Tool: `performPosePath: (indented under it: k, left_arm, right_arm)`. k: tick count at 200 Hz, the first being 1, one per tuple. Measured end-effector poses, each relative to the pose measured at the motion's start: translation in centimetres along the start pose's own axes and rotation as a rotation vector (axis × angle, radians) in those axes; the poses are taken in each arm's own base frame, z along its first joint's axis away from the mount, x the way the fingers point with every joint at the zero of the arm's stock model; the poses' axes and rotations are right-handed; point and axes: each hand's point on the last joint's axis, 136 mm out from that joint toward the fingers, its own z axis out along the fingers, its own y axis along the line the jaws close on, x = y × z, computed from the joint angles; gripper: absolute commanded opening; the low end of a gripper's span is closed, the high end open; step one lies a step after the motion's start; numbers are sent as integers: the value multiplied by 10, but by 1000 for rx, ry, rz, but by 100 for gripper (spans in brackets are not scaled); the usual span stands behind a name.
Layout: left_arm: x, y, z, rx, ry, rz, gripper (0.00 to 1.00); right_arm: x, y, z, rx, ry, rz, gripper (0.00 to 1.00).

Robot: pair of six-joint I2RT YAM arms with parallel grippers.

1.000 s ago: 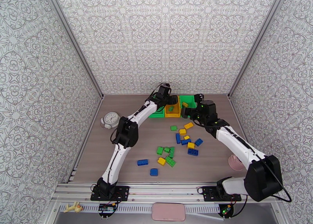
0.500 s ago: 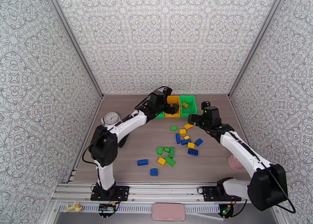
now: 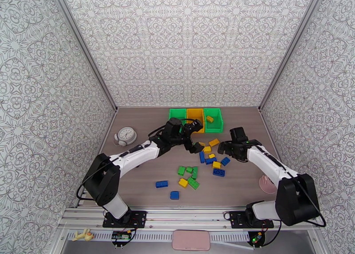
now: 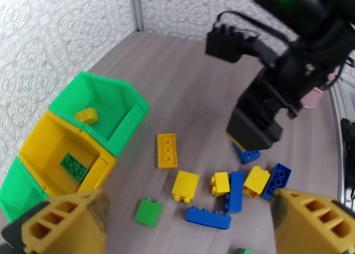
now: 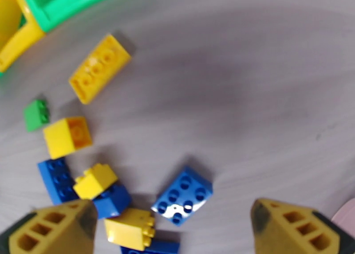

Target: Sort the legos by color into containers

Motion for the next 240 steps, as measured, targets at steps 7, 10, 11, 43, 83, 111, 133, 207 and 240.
performPosePath:
  k: [7,10,11,43,83,111,133,207,240]
  left_arm:
    - [-2,-4,-1,17,-5,24,100]
    - [-3,-5,-2,21,-7,32,100]
    - [-4,-6,-2,23,-9,37,100]
    - [-4,-18,-3,70,-16,93,100]
    - [3,-24,-2,91,-5,107,100]
    - [11,-28,-1,104,8,99,100]
    - [16,-32,-1,112,17,94,100]
    - [18,-38,-3,121,17,95,100]
    - [14,-39,-3,119,3,103,100]
  right_arm:
    - [4,-1,5,7,25,1,93]
    - [5,-2,8,11,36,2,92]
    - [6,-2,8,11,39,2,92]
    - [17,-2,27,27,124,5,86]
    - [25,-4,38,39,170,12,76]
    - [29,-5,43,48,193,12,66]
    - [31,-7,46,55,206,12,59]
    - [32,-11,46,63,213,19,37]
    - [31,-10,45,61,208,19,34]
